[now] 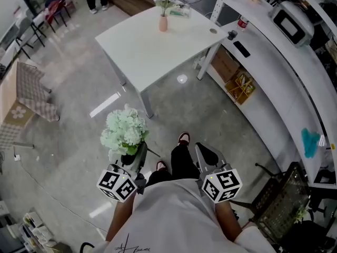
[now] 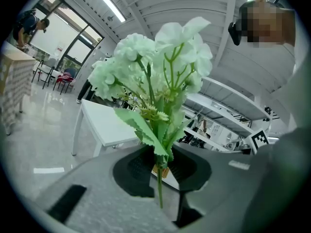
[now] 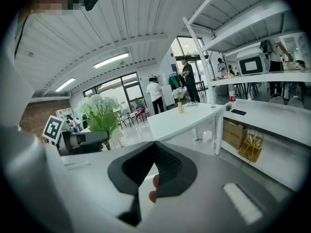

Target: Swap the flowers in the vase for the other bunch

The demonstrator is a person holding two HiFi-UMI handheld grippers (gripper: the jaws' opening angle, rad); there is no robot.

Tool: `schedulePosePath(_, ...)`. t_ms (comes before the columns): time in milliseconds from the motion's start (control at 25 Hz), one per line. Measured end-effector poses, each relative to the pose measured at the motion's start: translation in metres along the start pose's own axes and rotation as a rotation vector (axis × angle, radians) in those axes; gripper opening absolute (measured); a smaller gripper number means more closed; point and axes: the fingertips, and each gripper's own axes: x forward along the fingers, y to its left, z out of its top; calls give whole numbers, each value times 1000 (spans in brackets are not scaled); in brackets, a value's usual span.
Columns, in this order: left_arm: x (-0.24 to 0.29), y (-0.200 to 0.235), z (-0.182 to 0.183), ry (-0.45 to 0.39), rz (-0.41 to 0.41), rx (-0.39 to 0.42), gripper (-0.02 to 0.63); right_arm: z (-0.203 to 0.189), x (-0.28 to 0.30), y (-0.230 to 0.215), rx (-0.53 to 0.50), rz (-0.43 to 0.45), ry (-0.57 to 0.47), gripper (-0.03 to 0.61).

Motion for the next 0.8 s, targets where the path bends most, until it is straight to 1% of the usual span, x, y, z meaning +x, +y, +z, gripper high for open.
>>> schedulePosePath(80,9,-6,0,15,-40,15,75,0,6,-5,13,0,5,6)
schedulePosePath(160,18,-9,-1,27,-62,28,75,1,13,-10,20,3,9,6)
schedulePosePath(520,72,3,9,42,-42,4,75,21,42,-49,41,6,16,6)
schedulePosePath(800,121,7,23,44,-61,-5,77,42,72,-85,47,15,28,6)
